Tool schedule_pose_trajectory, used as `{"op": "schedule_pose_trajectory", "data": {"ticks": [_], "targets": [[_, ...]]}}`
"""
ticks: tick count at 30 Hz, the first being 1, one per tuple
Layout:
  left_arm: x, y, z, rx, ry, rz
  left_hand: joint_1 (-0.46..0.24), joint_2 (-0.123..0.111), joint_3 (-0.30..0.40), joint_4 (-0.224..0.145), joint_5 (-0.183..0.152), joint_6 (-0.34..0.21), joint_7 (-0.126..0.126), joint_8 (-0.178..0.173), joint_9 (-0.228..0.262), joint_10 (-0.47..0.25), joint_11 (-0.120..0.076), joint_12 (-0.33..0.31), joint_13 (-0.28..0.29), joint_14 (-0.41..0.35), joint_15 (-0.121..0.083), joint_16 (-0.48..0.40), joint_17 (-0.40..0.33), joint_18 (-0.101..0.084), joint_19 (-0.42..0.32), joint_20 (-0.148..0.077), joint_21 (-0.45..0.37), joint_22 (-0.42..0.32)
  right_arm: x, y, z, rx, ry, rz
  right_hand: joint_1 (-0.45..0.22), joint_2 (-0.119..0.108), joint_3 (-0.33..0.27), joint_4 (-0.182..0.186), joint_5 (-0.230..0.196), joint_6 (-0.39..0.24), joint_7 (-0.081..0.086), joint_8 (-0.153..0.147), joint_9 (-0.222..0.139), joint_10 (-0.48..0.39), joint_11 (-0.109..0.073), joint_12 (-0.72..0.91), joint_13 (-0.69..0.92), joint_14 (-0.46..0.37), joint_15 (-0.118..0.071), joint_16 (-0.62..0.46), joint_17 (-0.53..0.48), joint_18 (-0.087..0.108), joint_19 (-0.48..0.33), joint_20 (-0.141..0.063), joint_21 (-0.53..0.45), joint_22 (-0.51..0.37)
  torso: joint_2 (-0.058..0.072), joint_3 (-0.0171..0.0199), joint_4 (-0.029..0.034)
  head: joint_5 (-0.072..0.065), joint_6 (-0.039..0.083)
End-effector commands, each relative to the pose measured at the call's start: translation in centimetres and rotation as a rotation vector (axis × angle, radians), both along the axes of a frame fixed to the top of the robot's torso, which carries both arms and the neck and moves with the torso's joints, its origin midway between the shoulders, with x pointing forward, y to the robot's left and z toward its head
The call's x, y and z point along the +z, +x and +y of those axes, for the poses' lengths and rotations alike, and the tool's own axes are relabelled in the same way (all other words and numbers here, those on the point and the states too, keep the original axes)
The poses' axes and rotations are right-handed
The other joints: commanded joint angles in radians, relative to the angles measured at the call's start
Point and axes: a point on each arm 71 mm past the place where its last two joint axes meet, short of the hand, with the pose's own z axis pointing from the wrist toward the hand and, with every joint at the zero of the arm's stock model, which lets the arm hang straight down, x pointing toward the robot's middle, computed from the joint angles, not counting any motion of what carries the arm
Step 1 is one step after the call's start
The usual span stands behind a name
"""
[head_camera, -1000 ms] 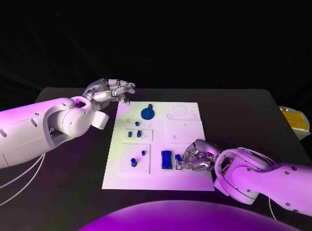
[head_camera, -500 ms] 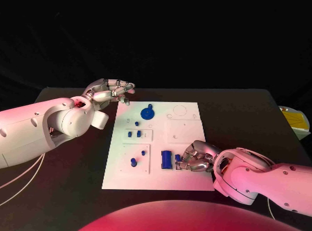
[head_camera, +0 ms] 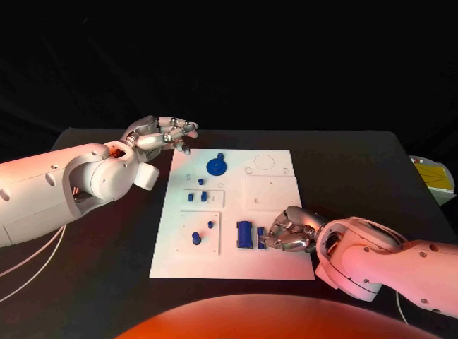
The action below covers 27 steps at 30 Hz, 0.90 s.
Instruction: Assemble the parts on the task board
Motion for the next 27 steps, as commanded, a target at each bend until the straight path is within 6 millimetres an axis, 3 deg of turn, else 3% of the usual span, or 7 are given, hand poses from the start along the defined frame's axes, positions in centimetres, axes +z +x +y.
{"op": "schedule_pose_trajectory", "data": {"ticks": [1,6,10,11,15,27], "targets": [[0.09,-0.05,-0.21,-0.016,-0.011,0.001,0.009,0.000,-0.005,-0.001,0.007,-0.005,-0.001,0.003,-0.001,-0.009,-0.001,0.005,0.001,-0.009,0.001,0.005,-0.002,0.013,0.007,0.002,-0.006,-0.001,-0.05,-0.05,-0.03,0.021,-0.018,-0.007,0.001,-0.001,-0.010,-0.003,0.001,0.000,0.005,-0.006,0.001,0.007,-0.002,0.001,0.010,0.088,-0.002,0.001,0.191,-0.007,0.029,-0.006,-0.007,0.200,0.000,0.0002,0.0002,-0.001,0.001],[0.08,-0.05,-0.23,-0.017,-0.011,0.001,0.009,0.000,-0.005,-0.001,0.007,-0.005,-0.001,0.003,-0.001,-0.009,-0.001,0.005,0.001,-0.009,0.001,0.005,-0.002,0.013,0.007,0.002,-0.006,-0.001,-0.09,0.04,-0.31,0.021,-0.025,-0.011,0.064,0.010,-0.024,-0.027,-0.043,-0.002,0.005,-0.007,0.001,0.006,-0.002,0.000,0.012,0.088,-0.003,0.001,0.191,-0.007,0.029,-0.007,-0.009,0.200,0.000,0.0004,-0.0010,-0.002,0.002],[0.08,-0.03,-0.23,-0.017,-0.011,0.001,0.009,0.000,-0.005,-0.001,0.007,-0.005,-0.001,0.003,-0.001,-0.009,-0.001,0.005,0.001,-0.009,0.001,0.005,-0.002,0.013,0.007,0.002,-0.006,-0.001,-0.13,0.06,-0.32,0.028,-0.028,-0.010,0.133,0.013,-0.035,-0.056,-0.170,-0.003,0.005,-0.010,-0.001,0.006,-0.002,-0.002,0.014,0.089,-0.003,0.003,0.196,-0.007,0.028,-0.007,-0.011,0.200,0.000,0.0003,-0.0007,-0.001,0.002],[0.08,-0.03,-0.23,-0.017,-0.011,0.001,0.009,0.000,-0.005,-0.001,0.007,-0.005,-0.001,0.003,-0.001,-0.009,-0.001,0.005,0.001,-0.009,0.001,0.005,-0.002,0.013,0.007,0.002,-0.006,-0.001,-0.14,0.07,-0.30,0.030,-0.029,-0.010,0.149,0.018,-0.035,-0.060,-0.226,-0.003,0.005,-0.011,-0.002,0.006,-0.002,-0.002,0.014,0.089,-0.003,0.003,0.197,-0.007,0.029,-0.007,-0.011,0.200,0.000,0.0002,-0.0005,-0.002,0.003],[0.08,-0.03,-0.24,-0.017,-0.011,0.000,0.010,0.000,-0.006,0.000,0.007,-0.006,-0.001,0.003,-0.001,-0.010,-0.001,0.006,0.001,-0.009,0.001,0.005,-0.002,0.013,0.008,0.002,-0.007,-0.001,-0.20,0.12,-0.20,0.036,-0.030,-0.009,0.158,0.019,-0.037,-0.061,-0.254,0.000,0.005,-0.012,-0.004,0.008,-0.002,0.000,0.016,0.090,-0.002,0.004,0.199,-0.007,0.029,-0.006,-0.010,0.201,0.000,0.0004,-0.0001,-0.002,0.003],[0.09,-0.03,-0.26,-0.017,-0.012,-0.002,0.010,0.000,-0.006,0.000,0.007,-0.006,-0.001,0.003,-0.001,-0.010,-0.001,0.006,0.001,-0.009,0.001,0.005,-0.002,0.013,0.008,0.002,-0.007,-0.001,-0.21,0.36,0.06,0.038,-0.032,-0.030,0.150,0.018,-0.045,-0.052,-0.262,0.002,0.006,-0.012,-0.005,0.010,-0.001,0.002,0.019,0.090,-0.002,0.004,0.198,-0.007,0.029,-0.006,-0.011,0.200,0.000,-0.0004,0.0002,-0.002,0.006]]}}
